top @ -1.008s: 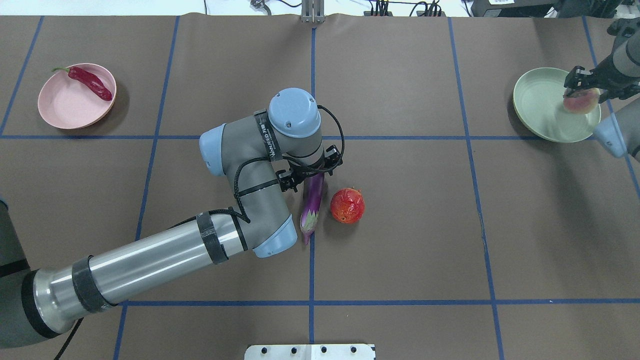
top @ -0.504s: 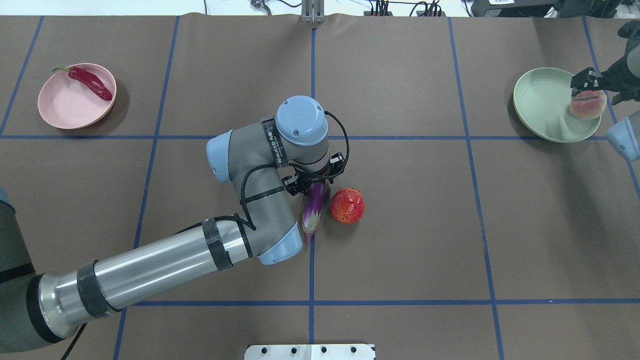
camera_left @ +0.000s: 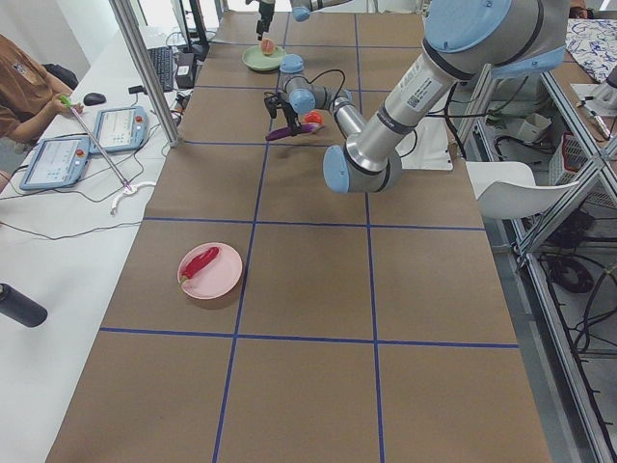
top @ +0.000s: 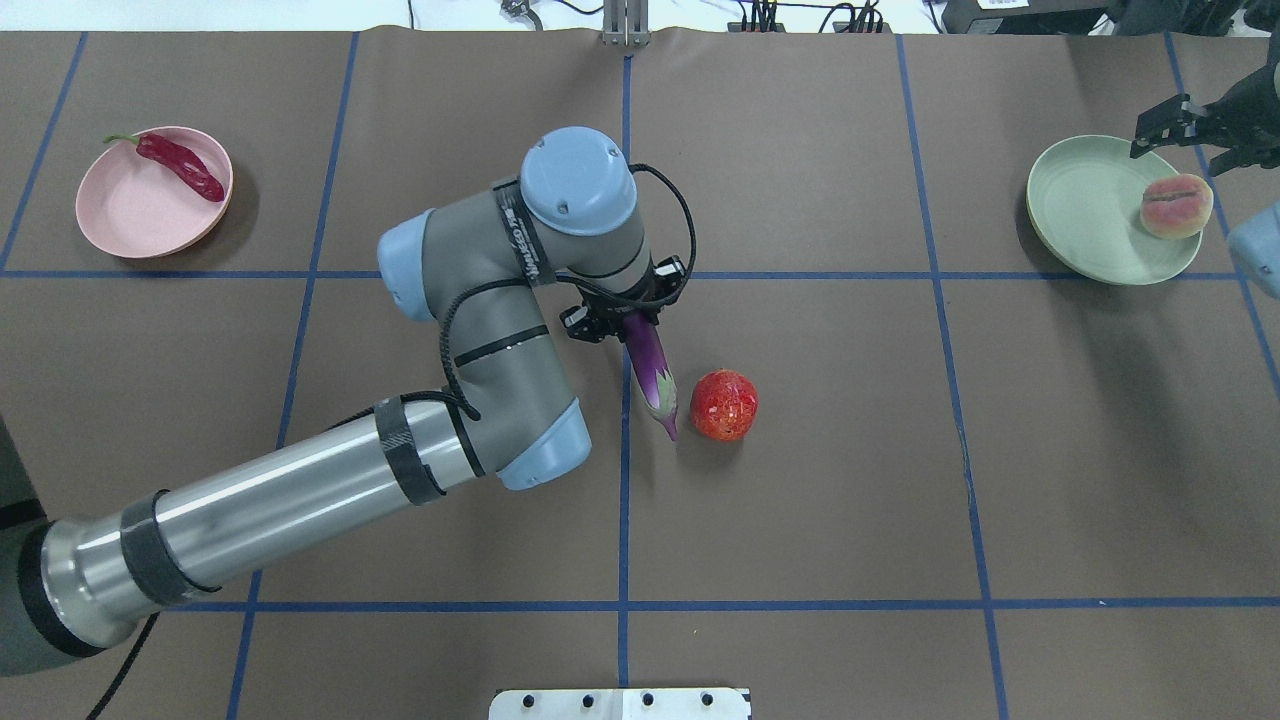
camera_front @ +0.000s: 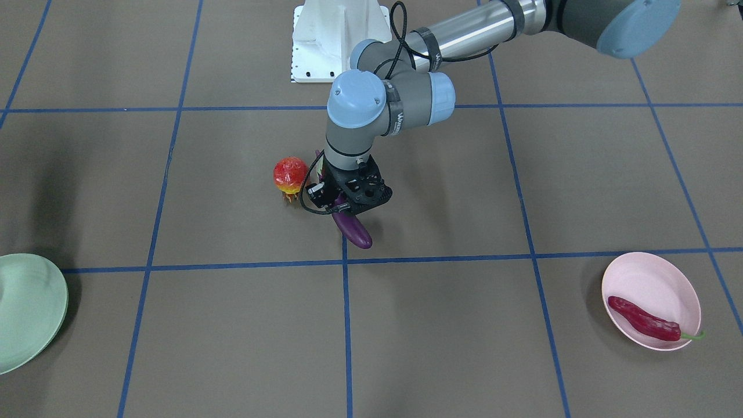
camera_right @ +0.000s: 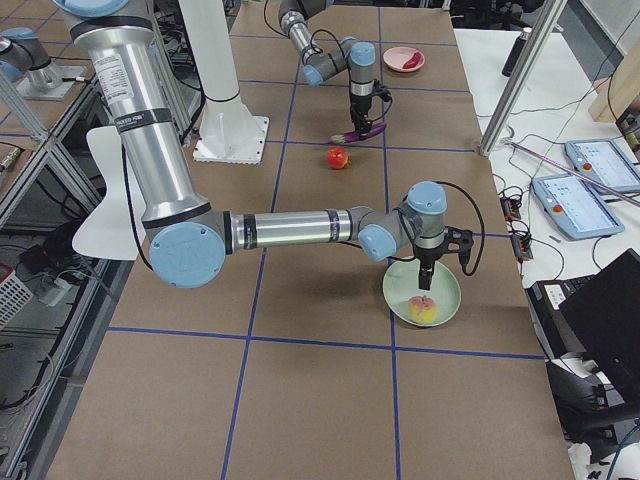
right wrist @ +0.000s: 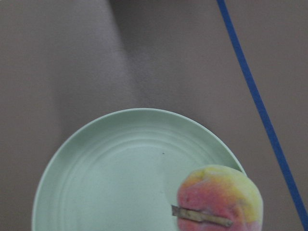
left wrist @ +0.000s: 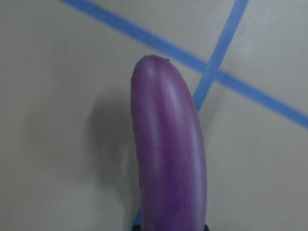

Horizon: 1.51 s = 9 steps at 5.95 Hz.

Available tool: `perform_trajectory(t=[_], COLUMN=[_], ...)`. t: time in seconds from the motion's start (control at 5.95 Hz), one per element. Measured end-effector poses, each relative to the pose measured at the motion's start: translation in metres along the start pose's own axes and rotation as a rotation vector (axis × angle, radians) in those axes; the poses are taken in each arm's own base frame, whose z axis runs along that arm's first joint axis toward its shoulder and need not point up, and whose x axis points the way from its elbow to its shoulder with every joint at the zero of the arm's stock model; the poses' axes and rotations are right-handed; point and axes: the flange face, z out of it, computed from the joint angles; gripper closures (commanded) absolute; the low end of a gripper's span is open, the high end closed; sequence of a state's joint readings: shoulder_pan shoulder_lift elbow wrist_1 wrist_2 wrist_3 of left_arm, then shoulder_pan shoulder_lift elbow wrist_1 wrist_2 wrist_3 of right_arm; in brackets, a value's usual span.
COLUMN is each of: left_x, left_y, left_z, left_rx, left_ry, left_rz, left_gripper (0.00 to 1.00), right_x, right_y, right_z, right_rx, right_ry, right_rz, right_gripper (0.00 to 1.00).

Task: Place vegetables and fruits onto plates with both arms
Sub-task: 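Lower the purple eggplant onto the pink plate while the right gripper releases the peach, then reach the right gripper down to the red pomegranate and grasp it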

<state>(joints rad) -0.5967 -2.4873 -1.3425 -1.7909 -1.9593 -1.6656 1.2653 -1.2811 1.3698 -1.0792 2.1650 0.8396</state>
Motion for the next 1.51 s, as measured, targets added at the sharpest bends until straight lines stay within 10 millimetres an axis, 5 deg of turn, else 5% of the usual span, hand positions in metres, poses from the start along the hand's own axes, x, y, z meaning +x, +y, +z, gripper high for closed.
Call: perform_trajectory(t=[0.17,0.5,0.84,1.18,1.34,1.51], left_x=[-0.032,-0.130,-0.235,-0.327,-0.365,-0.391], left_y=[-0.040,-0.157,-0.298,-0.397,-0.423,-0.434], left_z=[-0.030,-0.081,-0.114,-0.105,-0.086,-0.069], left_rx=[0.007,0.029,0.077,0.123,0.131,0.133], left_ry=[0.024,0.011,-0.051,-0.124,-0.133,-0.136], left_rz=[-0.035,-0.174,-0.402,-0.523,-0.528,-0.522], left_gripper=[1.00,1.00,1.00,0.99,0.93,0.73], right_x=[-0.013,-0.060,-0.168,-0.247,-0.270,-0.285], right_y=[0.007,0.038,0.117,0.198,0.231,0.254], right_z=[-0.011,-0.014,-0.020,-0.025,-0.028,-0.031], right_rx=[-0.027,-0.112,-0.150,-0.163,-0.175,-0.187], right_ry=[-0.056,-0.152,-0.214,-0.255,-0.272,-0.285], right_rz=[-0.002,0.002,0.051,0.103,0.117,0.130], right_gripper=[0.00,0.00,0.00,0.00,0.00,0.00])
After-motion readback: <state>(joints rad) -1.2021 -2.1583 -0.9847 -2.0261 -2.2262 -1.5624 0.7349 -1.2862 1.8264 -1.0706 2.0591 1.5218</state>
